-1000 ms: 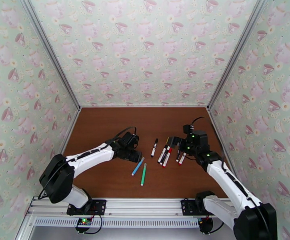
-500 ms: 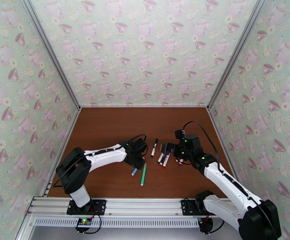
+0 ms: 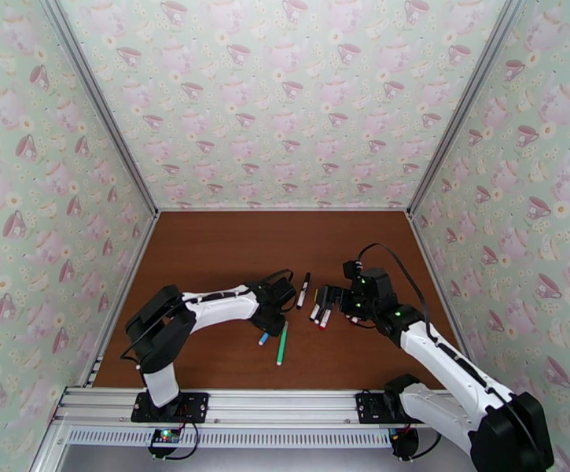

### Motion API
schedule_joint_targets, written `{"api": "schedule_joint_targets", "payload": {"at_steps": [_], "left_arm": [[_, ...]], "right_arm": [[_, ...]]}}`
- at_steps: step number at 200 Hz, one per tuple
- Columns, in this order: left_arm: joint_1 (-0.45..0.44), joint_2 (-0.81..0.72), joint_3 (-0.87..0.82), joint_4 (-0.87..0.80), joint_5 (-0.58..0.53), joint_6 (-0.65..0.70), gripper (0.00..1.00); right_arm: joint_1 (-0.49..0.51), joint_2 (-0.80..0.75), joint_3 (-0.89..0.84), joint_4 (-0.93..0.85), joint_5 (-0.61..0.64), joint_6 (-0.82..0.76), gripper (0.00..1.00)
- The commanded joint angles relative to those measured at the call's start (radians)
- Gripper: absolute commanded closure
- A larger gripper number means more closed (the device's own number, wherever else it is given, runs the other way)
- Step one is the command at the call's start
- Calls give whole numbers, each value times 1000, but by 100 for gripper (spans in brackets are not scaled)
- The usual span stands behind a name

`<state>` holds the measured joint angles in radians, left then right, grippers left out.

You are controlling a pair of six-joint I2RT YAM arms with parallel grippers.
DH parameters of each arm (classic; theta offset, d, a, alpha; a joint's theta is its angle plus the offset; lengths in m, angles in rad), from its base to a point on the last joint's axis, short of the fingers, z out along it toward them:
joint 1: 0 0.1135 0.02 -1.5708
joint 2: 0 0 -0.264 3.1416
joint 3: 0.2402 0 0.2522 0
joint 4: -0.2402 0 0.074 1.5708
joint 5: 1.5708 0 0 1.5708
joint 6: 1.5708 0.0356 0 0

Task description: Open the pen caps

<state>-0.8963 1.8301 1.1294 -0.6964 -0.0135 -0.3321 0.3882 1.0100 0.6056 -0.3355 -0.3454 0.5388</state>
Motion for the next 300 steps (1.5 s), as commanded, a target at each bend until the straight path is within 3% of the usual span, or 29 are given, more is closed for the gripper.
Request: {"api": "schedule_joint_targets", "payload": {"at_steps": [1, 19, 37, 66, 106, 147, 172, 196, 230, 300], "left_arm": [[-7, 26, 29, -14, -18, 5, 68], [-10, 46, 35, -22, -33, 5, 69], [-13, 63, 45, -39, -49, 5, 77], [-16, 58, 56, -47, -26, 8, 78], [2, -86, 34, -26, 68, -2, 79], [77, -249, -70, 115, 262, -8, 83], [120, -335, -124, 218, 436, -27, 83], [145, -391, -172, 259, 489, -31, 83], [171, -432, -216, 321, 573, -43, 82], [168, -442, -216, 316, 574, -32, 82]], "right_arm": [[8, -5, -7, -5, 3, 13, 0], [7, 3, -3, -2, 5, 12, 0], [7, 12, -9, 10, 17, 17, 0], [9, 20, -22, 28, 21, 45, 0], [15, 22, -24, 72, -48, 149, 13], [36, 9, -61, 210, -71, 329, 29], [64, 20, -46, 259, -63, 381, 38], [107, 36, -7, 268, -28, 394, 42], [168, 86, 65, 253, 9, 395, 43], [265, 207, 186, 196, 114, 389, 43]]}}
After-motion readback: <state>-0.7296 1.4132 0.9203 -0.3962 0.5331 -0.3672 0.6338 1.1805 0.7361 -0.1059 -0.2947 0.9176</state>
